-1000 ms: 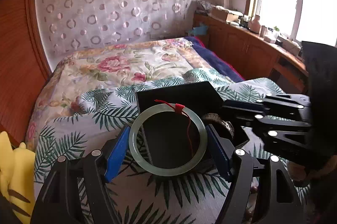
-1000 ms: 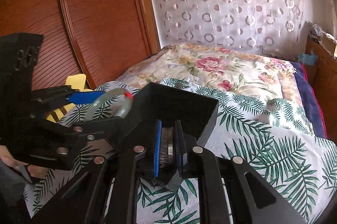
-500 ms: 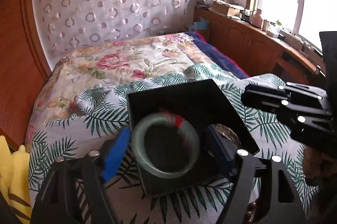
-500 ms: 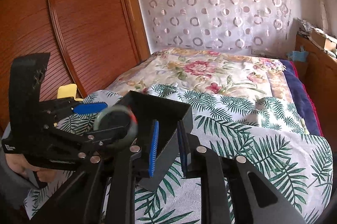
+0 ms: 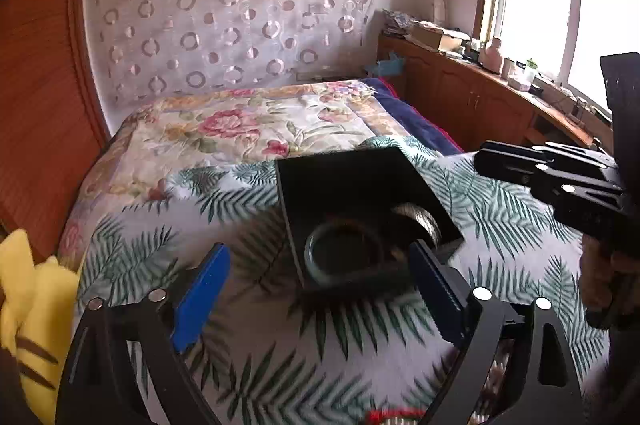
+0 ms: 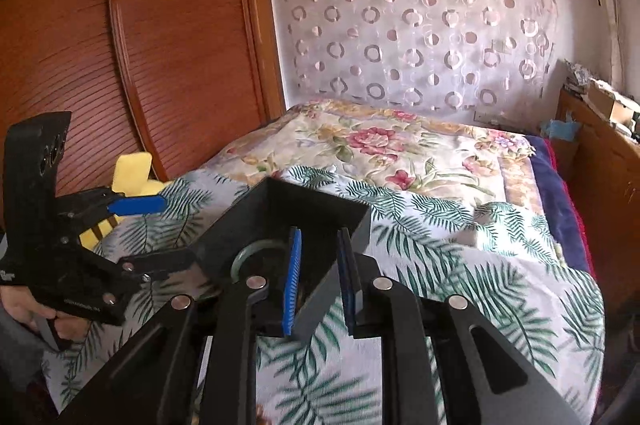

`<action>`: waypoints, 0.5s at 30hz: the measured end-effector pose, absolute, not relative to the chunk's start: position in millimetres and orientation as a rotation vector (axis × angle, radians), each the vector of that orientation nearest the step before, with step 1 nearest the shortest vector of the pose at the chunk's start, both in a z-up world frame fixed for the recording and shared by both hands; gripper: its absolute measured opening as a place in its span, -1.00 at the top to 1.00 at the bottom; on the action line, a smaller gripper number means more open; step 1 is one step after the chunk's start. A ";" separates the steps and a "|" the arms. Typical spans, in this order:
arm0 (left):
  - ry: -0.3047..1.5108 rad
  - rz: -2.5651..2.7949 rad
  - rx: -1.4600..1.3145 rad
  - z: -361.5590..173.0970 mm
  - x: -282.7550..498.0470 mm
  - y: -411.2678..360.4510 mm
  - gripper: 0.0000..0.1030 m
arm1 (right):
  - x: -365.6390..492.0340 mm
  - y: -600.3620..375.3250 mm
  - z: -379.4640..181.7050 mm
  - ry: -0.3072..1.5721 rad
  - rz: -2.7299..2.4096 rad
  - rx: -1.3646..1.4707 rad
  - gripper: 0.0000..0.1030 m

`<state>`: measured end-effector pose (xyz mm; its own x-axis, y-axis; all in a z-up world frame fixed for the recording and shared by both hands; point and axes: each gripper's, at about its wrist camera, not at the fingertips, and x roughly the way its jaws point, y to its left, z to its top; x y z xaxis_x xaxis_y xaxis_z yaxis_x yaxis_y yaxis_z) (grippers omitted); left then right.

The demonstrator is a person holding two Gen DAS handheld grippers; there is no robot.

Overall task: Organize jewelry
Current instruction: 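Lower both bangles into the black box and open both tools, then grasp the brown wooden bead bracelet with the right tool while the left tool reaches toward the pearls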

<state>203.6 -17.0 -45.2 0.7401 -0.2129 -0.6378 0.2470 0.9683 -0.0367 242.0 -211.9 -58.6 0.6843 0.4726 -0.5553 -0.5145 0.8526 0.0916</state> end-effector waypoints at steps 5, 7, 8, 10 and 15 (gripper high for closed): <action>0.700 -0.245 0.051 -54.9 169.1 -10.1 -0.81 | 205.8 -225.3 -76.7 0.650 0.530 -0.073 0.60; 0.706 -0.247 0.047 -59.4 155.6 -8.0 -0.82 | 194.1 -229.6 -88.3 0.675 0.517 -0.081 0.60; 0.708 -0.248 0.046 -60.8 151.8 -6.7 -0.83 | 188.3 -231.8 -94.0 0.690 0.510 -0.083 0.60; 0.712 -0.247 0.043 -64.7 140.3 -4.9 -0.83 | 179.5 -233.1 -103.8 0.718 0.505 -0.081 0.60; 0.727 -0.248 0.036 -73.8 118.0 -2.7 -0.83 | 160.3 -229.2 -122.2 0.761 0.509 -0.099 0.50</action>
<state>118.0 -2.7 -73.8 0.7188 -0.2120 -0.6620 0.2372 0.9700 -0.0532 160.3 -229.2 -122.2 0.6100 0.4048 -0.6812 -0.4751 0.8748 0.0944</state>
